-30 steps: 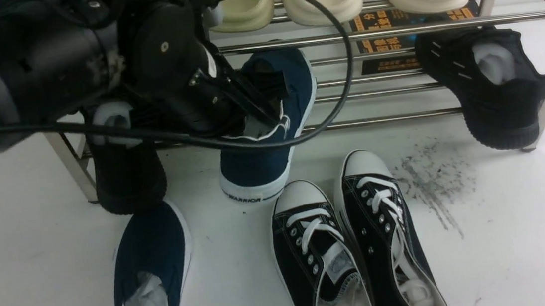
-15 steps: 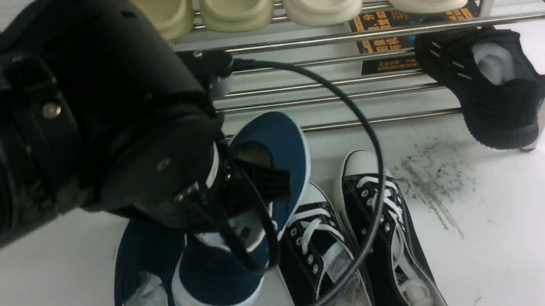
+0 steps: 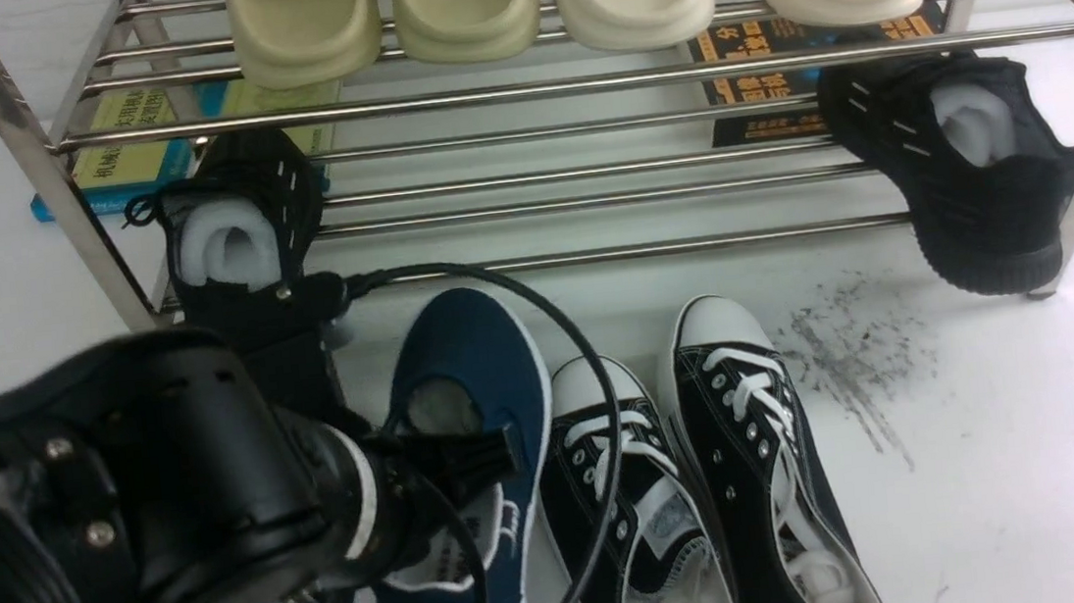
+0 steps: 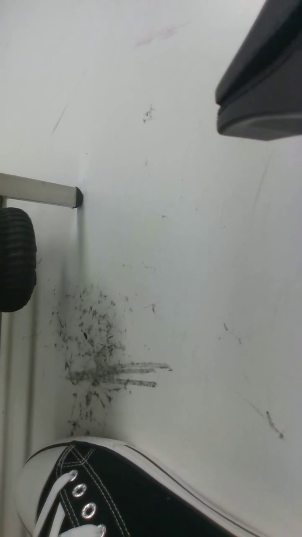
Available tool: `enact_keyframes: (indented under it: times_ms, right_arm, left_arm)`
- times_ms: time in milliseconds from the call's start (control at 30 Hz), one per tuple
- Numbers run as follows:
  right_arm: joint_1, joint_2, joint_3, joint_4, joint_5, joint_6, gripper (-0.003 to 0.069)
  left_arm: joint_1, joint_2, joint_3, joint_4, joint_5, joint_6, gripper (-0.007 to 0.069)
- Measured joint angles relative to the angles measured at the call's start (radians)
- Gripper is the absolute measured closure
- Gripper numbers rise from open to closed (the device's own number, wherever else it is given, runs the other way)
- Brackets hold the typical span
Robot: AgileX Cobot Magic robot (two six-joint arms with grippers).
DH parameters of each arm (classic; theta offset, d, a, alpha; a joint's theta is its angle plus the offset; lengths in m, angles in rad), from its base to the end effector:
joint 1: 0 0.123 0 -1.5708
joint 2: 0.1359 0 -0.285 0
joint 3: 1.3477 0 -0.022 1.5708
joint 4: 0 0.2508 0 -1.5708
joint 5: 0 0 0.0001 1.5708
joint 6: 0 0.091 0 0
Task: Take the shoes off the shelf with your hand on the white table.
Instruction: 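Set the held shoe down on the floor in front of the rack with the left gripper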
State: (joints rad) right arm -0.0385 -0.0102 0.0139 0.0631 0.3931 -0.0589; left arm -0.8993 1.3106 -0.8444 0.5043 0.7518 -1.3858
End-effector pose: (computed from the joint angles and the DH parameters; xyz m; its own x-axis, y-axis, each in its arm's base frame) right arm 0.0520 0.0002 0.1738 -0.3038 0.0111 -0.9527 0.0153 0.9999 0.0068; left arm 0.1774 -0.1749 0.2583 -0.8319 -0.2320 -0.5040 -0.1146 0.9606 -0.2531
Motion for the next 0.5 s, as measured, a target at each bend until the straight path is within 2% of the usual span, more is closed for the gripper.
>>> enact_keyframes:
  times_ms: [100,333,500]
  right_arm:
    - [0.0,0.0,0.0,0.0,0.0,0.0,0.0622]
    - [0.0,0.0,0.0,0.0,0.0,0.0,0.0622]
    - [0.0,0.0,0.0,0.0,0.0,0.0,0.0622]
  left_arm:
    - [0.0,0.03,0.022,0.034,-0.033,-0.084,0.0594]
    - [0.0,0.061,0.035,0.135,-0.002,-0.273,0.0594]
    - [0.0,0.061,0.035,0.153,0.002,-0.301,0.0592]
